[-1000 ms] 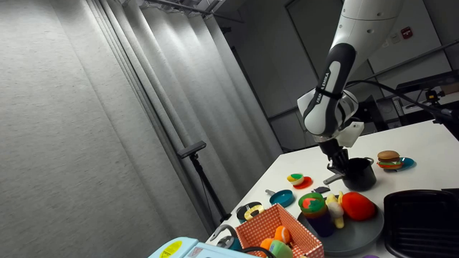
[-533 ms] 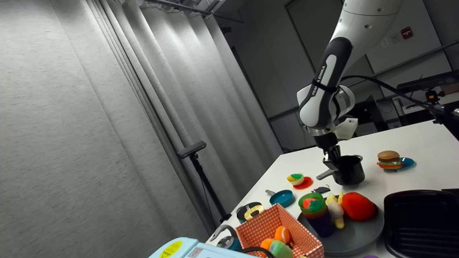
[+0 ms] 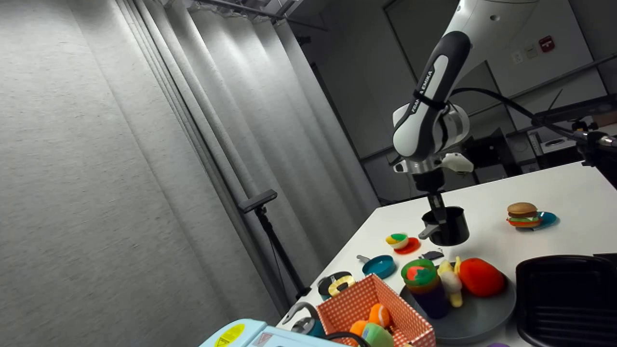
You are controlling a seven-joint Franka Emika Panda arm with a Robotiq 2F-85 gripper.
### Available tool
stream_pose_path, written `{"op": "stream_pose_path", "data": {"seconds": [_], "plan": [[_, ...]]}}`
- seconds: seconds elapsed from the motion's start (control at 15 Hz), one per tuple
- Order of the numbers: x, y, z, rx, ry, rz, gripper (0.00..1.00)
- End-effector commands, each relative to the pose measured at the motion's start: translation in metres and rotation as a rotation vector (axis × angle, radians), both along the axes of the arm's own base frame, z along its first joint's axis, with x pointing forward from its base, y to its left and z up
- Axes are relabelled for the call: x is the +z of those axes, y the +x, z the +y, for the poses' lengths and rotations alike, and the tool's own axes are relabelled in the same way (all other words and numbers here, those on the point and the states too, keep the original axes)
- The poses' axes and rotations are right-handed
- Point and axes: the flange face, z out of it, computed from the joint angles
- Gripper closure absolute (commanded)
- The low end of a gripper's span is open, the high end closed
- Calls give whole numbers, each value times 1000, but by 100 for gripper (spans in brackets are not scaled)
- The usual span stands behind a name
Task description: Turn the black pot around
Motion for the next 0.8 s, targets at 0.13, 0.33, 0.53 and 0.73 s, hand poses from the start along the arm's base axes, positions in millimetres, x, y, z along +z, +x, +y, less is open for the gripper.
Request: {"op": "stream_pose_path", "data": {"seconds": [0.13,0.33,0.53,0.73], "plan": [[21,-11,-2,310,48,26,98],[27,-17,0,474,77,53,98],[29,-24,0,641,99,100,98],[29,-29,-1,801,139,131,98]]}}
